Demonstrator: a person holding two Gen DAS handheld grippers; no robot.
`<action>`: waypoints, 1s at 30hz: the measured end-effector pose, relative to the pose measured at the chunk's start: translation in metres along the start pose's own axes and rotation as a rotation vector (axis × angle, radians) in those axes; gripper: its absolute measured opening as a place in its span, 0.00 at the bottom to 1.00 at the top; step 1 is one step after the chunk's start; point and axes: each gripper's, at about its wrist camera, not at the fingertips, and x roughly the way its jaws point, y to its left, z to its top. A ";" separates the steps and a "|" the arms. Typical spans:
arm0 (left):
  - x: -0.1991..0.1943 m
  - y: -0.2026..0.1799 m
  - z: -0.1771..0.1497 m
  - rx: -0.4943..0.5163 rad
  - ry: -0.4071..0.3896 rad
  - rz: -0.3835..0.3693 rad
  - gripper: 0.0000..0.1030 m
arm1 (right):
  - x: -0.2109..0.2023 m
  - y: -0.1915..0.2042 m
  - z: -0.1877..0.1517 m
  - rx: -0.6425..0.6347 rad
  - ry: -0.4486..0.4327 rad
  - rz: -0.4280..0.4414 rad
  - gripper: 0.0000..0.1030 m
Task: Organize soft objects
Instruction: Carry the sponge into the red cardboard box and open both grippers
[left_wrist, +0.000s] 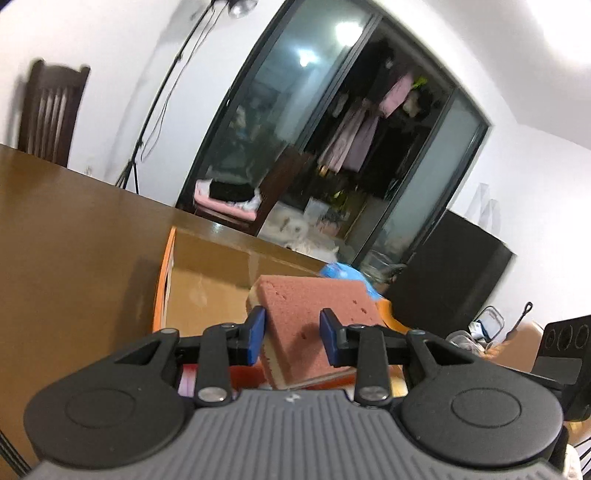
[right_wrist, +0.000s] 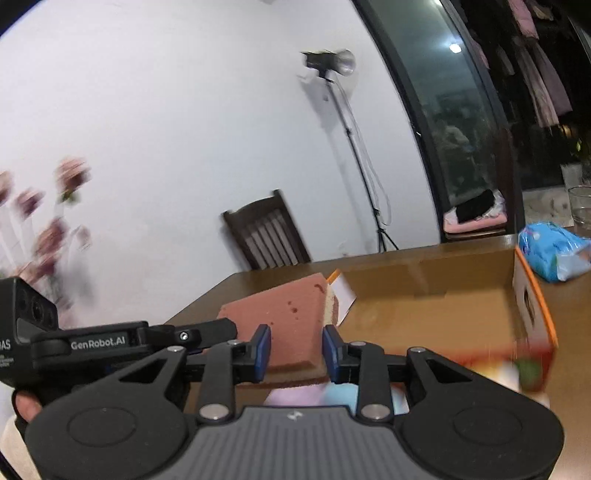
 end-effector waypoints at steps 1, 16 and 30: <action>0.024 0.010 0.017 -0.020 0.034 0.005 0.32 | 0.025 -0.014 0.020 0.025 0.032 -0.007 0.29; 0.204 0.070 0.081 0.041 0.199 0.249 0.70 | 0.283 -0.127 0.060 0.210 0.455 -0.168 0.30; 0.110 0.029 0.083 0.207 0.127 0.320 0.93 | 0.172 -0.122 0.116 0.073 0.314 -0.236 0.55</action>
